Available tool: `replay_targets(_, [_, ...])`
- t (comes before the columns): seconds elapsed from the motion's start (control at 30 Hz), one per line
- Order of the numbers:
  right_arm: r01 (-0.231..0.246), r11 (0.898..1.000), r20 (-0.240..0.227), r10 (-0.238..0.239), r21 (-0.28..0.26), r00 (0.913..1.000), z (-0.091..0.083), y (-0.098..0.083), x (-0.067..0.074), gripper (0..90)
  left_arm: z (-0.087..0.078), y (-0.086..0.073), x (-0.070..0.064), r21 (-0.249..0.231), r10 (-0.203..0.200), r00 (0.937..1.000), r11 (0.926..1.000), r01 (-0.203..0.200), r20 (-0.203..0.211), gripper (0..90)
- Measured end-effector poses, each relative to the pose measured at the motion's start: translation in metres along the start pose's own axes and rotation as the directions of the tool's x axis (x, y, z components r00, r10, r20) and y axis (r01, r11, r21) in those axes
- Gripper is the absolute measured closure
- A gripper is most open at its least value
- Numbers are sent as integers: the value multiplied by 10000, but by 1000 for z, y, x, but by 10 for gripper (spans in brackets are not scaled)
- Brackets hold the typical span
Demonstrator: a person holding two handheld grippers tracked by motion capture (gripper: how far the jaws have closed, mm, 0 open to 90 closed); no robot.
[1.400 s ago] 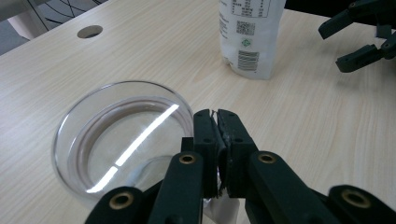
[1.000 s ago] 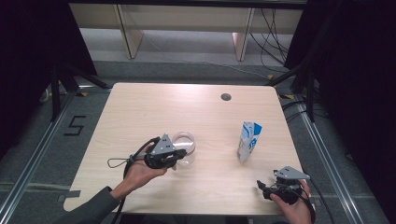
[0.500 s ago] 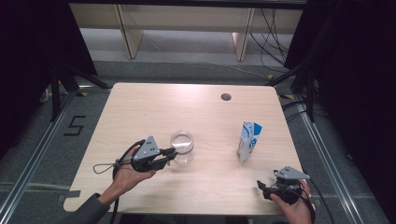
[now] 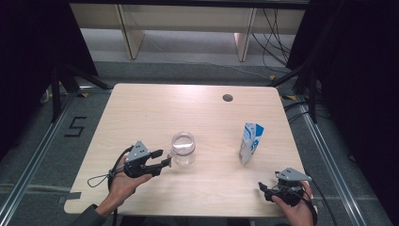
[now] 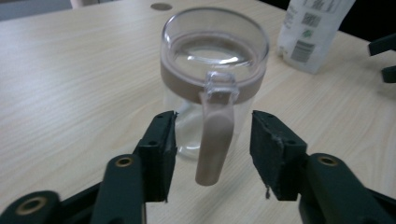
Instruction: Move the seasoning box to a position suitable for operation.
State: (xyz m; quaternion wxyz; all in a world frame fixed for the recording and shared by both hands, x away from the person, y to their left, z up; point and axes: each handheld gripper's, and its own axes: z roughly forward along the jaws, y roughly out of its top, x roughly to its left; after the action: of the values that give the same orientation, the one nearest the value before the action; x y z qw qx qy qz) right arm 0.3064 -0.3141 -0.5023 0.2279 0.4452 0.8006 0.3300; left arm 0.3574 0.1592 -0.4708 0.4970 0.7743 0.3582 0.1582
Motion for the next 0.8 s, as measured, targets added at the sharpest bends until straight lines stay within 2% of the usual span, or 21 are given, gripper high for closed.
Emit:
replay_targets(0.07, [-15, 10000, -31, 15, -50, 10000, 1, 0, 0, 225, 3, -1, 0, 19, -232, 9997, 9997, 232, -22, 474])
replay_targets(0.1, [-20, 10000, -24, 20, -44, 10000, 1, 0, 0, 225, 3, -1, 1, 86, -75, 9999, 9999, 76, -129, 468])
replay_targets(0.13, [-25, 10000, -30, 25, -52, 10000, 1, 0, 0, 225, 5, -1, 0, 72, -160, 9998, 9998, 160, -118, 464])
replay_targets(0.17, [-21, 10000, -30, 20, -52, 10000, 1, 0, 0, 225, 5, -1, 1, 147, -38, 9998, 9999, 41, -183, 460])
replay_targets(0.3, [6, 10000, -17, -6, 6, 10000, 0, 0, 0, 225, 13, -4, -2, 301, -119, 9993, 9995, 130, -364, 453])
replay_targets(0.33, [5, 10000, -14, -5, 9, 10000, 0, 0, 0, 225, 16, -5, -3, 332, -270, 9988, 9990, 284, -398, 442])
replay_targets(0.43, [19, 10000, -4, -19, -7, 10000, 0, 0, 0, 225, 22, -6, -5, 340, -282, 9985, 9990, 297, -463, 439])
replay_targets(0.47, [22, 10000, -5, -22, -8, 10000, 0, 0, 0, 225, 23, -5, -5, 366, -64, 9990, 9993, 80, -450, 453])
replay_targets(0.5, [12, 10000, -20, -12, -3, 10000, 0, 0, 0, 225, 25, -5, -7, 325, -131, 9988, 9994, 147, -467, 462])
replay_targets(0.6, [14, 10000, -31, -14, 7, 10000, 1, 0, 0, 225, 27, -5, -7, 182, 65, 9990, 9998, -57, -453, 534])
replay_targets(0.63, [9, 10000, -43, -9, 0, 10000, 0, 0, 0, 225, 27, -5, -8, 98, -28, 9986, 9999, 33, -533, 566])
replay_targets(0.73, [-9, 10000, -55, 9, -32, 10000, 1, 0, 0, 225, 27, -4, -8, 28, 116, 9982, 9999, -115, -581, 630])
replay_targets(0.8, [14, 10000, -48, -14, 19, 10000, 1, 0, 0, 225, 27, -4, -9, 71, 376, 9978, 9993, -373, -538, 674])
